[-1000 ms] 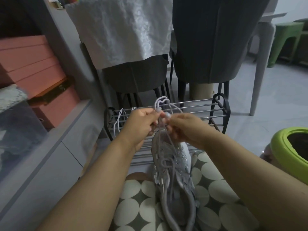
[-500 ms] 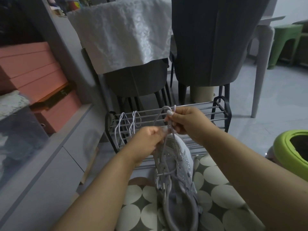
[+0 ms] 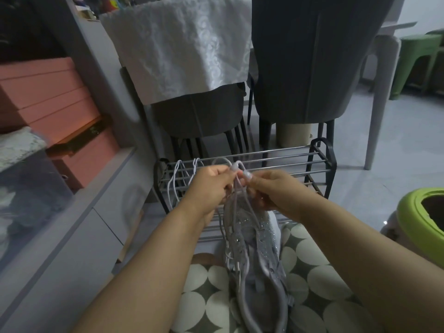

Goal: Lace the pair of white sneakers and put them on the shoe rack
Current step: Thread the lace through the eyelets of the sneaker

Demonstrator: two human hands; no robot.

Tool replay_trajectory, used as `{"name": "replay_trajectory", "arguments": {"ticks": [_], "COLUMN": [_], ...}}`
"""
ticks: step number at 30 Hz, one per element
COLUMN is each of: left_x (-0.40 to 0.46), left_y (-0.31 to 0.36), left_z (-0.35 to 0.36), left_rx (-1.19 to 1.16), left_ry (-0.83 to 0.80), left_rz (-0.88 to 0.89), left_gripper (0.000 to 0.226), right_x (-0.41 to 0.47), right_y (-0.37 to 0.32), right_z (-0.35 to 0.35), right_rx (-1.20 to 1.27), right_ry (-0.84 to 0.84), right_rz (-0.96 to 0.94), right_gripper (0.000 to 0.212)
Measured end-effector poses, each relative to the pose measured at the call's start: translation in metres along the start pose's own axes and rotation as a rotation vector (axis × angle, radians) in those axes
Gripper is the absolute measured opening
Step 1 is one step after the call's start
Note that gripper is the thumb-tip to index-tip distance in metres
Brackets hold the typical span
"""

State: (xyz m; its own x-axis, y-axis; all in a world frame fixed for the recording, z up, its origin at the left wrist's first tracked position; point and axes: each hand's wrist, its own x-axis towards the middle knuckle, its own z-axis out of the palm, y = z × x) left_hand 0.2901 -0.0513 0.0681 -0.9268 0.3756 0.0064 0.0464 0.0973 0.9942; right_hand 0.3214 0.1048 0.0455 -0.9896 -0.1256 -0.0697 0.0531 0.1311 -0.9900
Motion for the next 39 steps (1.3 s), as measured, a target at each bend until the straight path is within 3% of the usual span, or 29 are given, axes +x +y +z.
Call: {"name": "replay_trajectory", "arguments": {"ticks": [3, 6, 12, 17, 23, 29, 39], "left_x": [0.006, 0.009, 0.001, -0.017, -0.017, -0.014, -0.005], "left_y": [0.004, 0.002, -0.017, -0.025, -0.042, -0.048, -0.046], "left_z": [0.001, 0.004, -0.001, 0.007, 0.011, 0.011, -0.002], "left_rx": [0.012, 0.027, 0.165, 0.231, 0.337, 0.255, -0.267], "left_ry": [0.001, -0.01, -0.019, -0.196, -0.111, -0.169, -0.231], "left_rz": [0.027, 0.044, -0.018, -0.093, 0.007, -0.037, -0.15], "left_gripper": [0.027, 0.028, 0.035, 0.027, 0.025, 0.039, 0.037], "right_x": [-0.006, -0.005, 0.002, 0.01, 0.011, 0.008, 0.014], "right_y": [0.004, 0.002, 0.002, 0.014, 0.013, 0.011, 0.007], "right_z": [0.009, 0.017, 0.015, 0.016, 0.019, 0.019, 0.021], "right_rx": [-0.225, -0.342, -0.228, -0.002, -0.13, 0.014, 0.16], "right_ry": [-0.08, -0.031, 0.179, 0.271, 0.311, 0.197, 0.209], "right_rz": [-0.01, -0.091, -0.178, -0.148, -0.209, -0.174, -0.136], "right_gripper": [0.031, 0.02, 0.021, 0.025, 0.024, 0.025, 0.028]}}
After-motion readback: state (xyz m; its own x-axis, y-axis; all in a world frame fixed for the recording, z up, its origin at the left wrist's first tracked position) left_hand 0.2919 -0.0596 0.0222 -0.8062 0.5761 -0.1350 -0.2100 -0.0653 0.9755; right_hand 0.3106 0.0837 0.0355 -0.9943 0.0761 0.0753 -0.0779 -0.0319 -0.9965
